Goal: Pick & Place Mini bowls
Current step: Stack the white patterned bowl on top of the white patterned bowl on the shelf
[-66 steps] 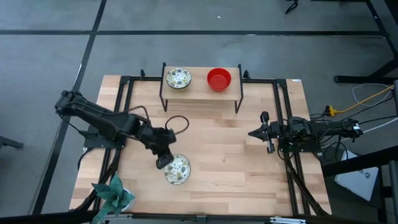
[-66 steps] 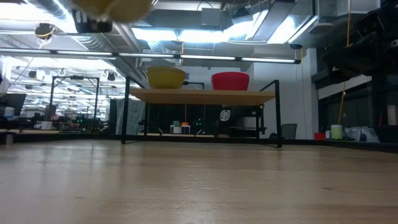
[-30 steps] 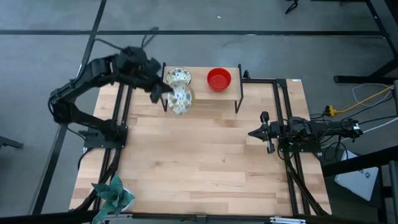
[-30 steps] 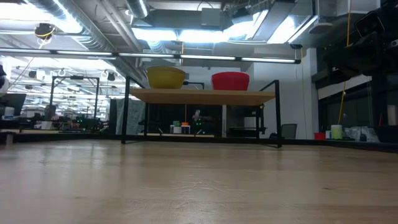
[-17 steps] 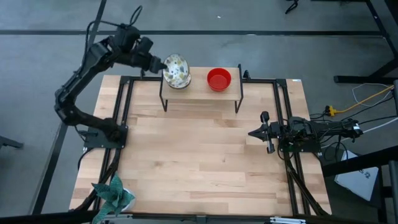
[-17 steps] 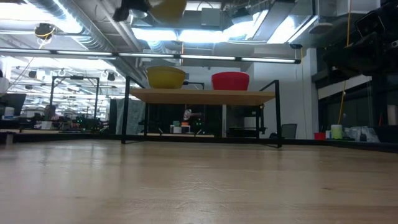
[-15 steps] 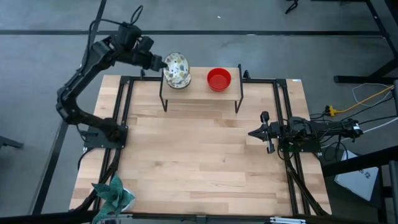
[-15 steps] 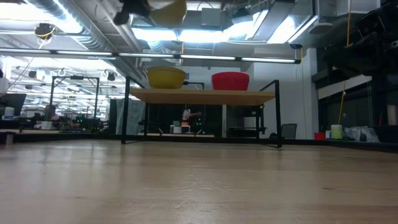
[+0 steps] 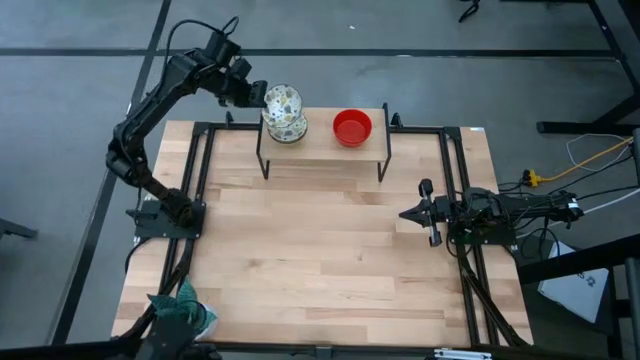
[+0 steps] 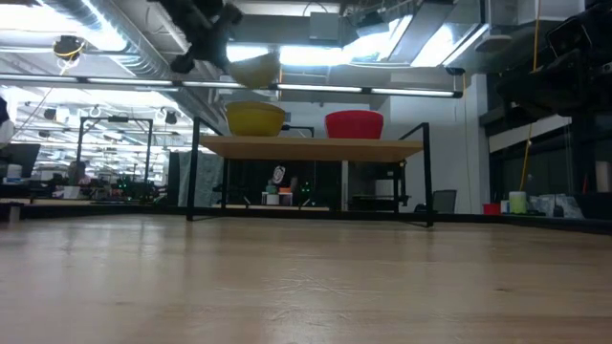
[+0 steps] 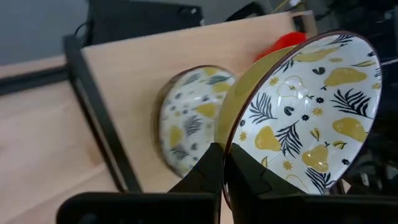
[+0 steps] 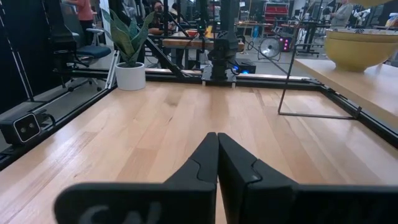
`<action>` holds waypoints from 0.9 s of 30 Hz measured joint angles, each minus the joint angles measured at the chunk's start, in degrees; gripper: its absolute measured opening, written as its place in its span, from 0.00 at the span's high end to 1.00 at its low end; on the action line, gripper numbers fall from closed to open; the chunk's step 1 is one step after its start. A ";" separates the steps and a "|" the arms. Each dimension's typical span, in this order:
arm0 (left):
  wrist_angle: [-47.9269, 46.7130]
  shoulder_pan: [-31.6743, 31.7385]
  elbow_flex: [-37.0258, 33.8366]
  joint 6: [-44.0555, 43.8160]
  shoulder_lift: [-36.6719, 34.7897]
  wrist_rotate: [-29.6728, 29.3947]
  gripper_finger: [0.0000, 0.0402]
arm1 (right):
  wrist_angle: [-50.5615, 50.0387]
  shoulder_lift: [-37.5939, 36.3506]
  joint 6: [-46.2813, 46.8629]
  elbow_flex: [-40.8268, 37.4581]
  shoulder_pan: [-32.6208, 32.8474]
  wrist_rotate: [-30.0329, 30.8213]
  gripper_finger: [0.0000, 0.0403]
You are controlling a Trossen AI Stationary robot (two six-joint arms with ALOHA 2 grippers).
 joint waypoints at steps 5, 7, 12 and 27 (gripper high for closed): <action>-3.12 1.28 -0.02 0.24 1.02 0.16 0.99 | 0.00 0.00 -0.21 0.00 0.01 0.02 0.99; -4.17 1.31 -0.02 0.42 1.40 0.15 0.99 | 0.02 0.07 -0.60 0.00 -0.01 0.02 0.99; -6.05 0.81 -0.02 0.43 2.42 0.13 0.99 | 0.02 0.07 -1.20 0.00 0.01 0.45 0.99; -8.12 -1.24 -0.04 0.95 6.75 -0.29 0.99 | 0.10 0.07 -1.05 0.00 0.00 1.09 0.99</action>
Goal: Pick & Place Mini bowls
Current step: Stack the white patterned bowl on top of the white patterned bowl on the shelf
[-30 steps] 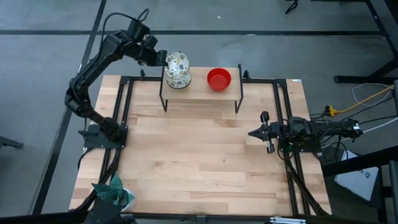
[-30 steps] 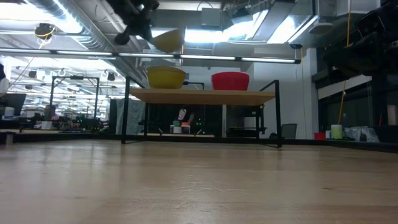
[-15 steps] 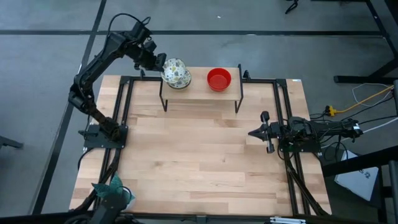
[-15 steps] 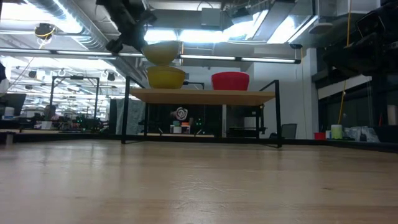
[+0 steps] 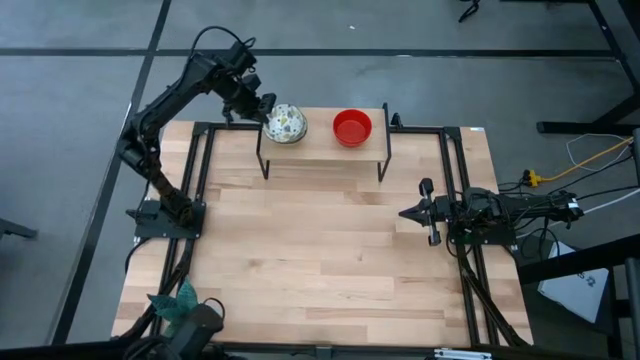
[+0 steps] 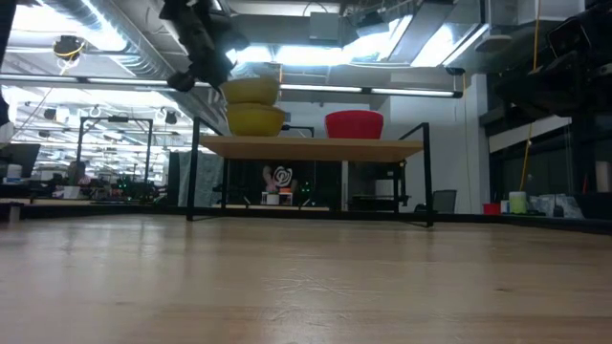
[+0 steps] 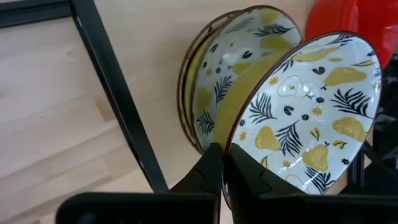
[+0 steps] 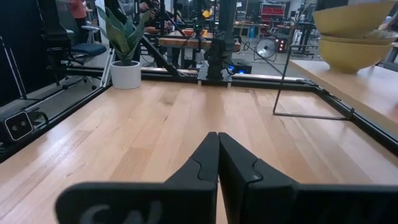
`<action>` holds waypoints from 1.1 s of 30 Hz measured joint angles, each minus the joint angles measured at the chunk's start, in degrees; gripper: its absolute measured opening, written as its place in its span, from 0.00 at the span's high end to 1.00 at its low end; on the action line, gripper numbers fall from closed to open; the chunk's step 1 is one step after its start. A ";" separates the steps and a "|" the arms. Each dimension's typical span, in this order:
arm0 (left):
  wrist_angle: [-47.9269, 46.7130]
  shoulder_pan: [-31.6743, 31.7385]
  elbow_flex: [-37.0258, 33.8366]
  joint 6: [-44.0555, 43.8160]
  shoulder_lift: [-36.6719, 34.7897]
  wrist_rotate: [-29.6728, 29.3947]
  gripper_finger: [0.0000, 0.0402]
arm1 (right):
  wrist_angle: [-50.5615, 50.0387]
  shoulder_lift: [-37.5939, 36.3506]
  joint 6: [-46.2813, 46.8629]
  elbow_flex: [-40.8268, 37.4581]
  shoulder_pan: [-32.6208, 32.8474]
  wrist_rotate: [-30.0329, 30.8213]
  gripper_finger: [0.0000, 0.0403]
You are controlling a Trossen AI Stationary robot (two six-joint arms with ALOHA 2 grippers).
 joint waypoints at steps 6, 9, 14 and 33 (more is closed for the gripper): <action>-0.01 0.04 0.00 0.50 1.20 -0.22 0.99 | 0.01 0.00 -0.06 0.00 0.00 0.00 0.99; 0.01 0.04 0.00 0.61 1.51 -0.32 0.99 | 0.01 0.00 -0.13 0.00 0.00 0.00 0.99; 0.84 0.09 0.00 0.81 1.53 -1.65 0.99 | 0.01 0.00 -0.15 0.00 -0.01 -0.01 0.99; 0.89 0.09 0.00 1.63 1.53 -3.91 0.97 | 0.01 0.00 0.00 0.00 0.01 -0.02 0.99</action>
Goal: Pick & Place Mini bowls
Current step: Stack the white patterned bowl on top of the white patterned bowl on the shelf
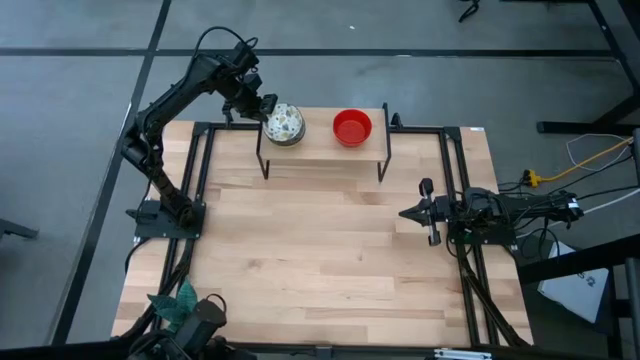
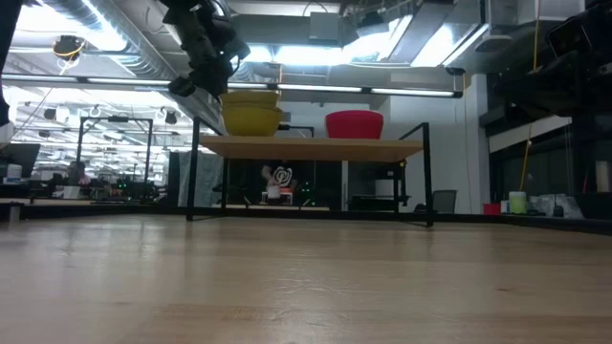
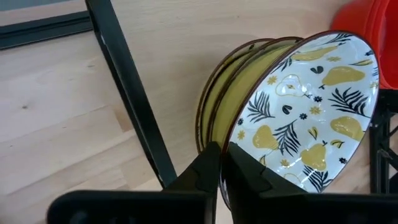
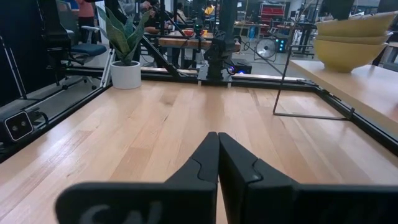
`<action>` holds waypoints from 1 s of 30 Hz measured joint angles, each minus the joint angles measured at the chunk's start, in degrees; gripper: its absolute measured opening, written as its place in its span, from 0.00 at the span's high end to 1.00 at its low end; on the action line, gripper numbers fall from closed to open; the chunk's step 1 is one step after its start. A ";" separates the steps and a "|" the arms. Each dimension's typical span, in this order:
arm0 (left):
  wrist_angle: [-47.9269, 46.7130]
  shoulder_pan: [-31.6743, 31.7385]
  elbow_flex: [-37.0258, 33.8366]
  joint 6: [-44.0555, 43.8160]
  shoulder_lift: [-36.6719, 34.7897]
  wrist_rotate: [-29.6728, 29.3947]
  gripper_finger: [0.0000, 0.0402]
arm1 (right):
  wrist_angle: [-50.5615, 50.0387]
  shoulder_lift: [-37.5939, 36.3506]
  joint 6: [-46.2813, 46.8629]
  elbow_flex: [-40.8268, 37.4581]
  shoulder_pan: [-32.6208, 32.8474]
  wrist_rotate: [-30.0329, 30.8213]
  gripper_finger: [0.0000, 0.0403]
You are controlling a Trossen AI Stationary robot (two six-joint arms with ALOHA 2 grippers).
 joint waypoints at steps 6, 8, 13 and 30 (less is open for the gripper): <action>1.12 0.00 0.00 0.44 0.00 0.33 0.92 | 0.01 0.01 0.00 0.00 -0.01 0.00 0.99; 1.26 0.02 0.00 0.45 0.00 0.34 0.91 | 0.00 0.00 0.00 0.00 -0.02 0.00 0.99; 1.33 0.02 0.00 0.42 0.00 0.35 0.90 | 0.00 0.00 0.00 0.00 0.00 0.00 0.99; 2.57 0.07 1.88 1.28 -0.07 -0.03 0.91 | 0.00 0.02 0.02 0.00 -0.01 -0.02 0.99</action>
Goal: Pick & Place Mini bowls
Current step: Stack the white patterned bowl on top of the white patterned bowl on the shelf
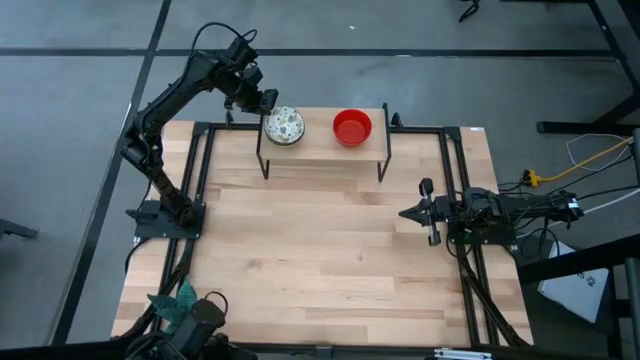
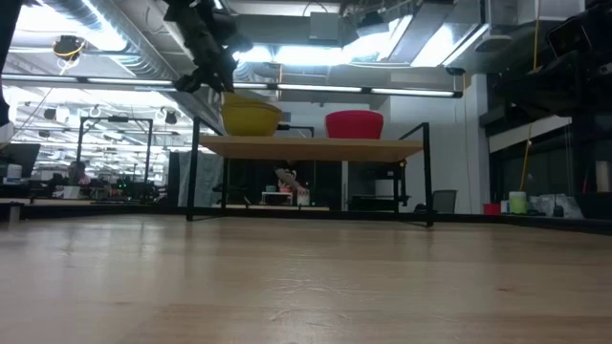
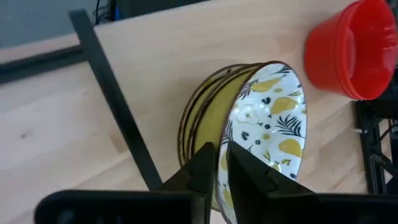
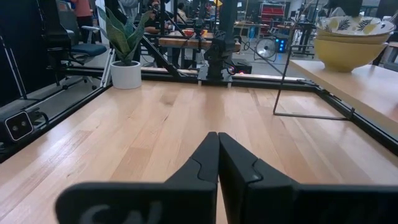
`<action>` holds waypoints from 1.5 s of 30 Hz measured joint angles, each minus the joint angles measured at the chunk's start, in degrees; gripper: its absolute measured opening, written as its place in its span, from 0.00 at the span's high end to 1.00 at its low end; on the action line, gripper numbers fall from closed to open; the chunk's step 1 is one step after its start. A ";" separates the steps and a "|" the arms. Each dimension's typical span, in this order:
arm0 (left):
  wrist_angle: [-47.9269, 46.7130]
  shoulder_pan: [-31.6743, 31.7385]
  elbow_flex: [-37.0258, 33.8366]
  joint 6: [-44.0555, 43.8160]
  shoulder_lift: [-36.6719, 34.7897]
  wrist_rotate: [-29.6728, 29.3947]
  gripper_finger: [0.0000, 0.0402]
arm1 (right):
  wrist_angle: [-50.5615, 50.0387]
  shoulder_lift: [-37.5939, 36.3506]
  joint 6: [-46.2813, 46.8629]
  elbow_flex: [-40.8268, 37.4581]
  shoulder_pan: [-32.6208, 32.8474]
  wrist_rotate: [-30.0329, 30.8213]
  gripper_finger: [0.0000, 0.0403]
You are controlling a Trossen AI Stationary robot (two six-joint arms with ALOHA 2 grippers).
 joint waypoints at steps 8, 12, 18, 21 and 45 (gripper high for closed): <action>0.03 -0.04 0.27 0.63 0.00 -1.53 0.82 | 0.00 0.00 0.00 0.00 0.00 0.00 0.99; 0.00 0.24 0.27 0.16 -0.02 0.04 0.78 | 0.00 0.00 0.00 0.00 -0.01 0.00 0.99; -0.04 1.15 0.33 0.13 -0.56 0.56 0.75 | 0.00 0.00 0.00 0.00 -0.01 0.00 0.99; 0.03 1.65 0.33 0.18 -1.49 0.62 0.75 | 0.00 0.00 0.00 0.00 0.00 0.00 0.99; 9.65 -3.88 -2.30 44.80 -8.48 0.89 0.98 | -0.02 0.00 -0.02 0.00 -0.01 -0.08 0.99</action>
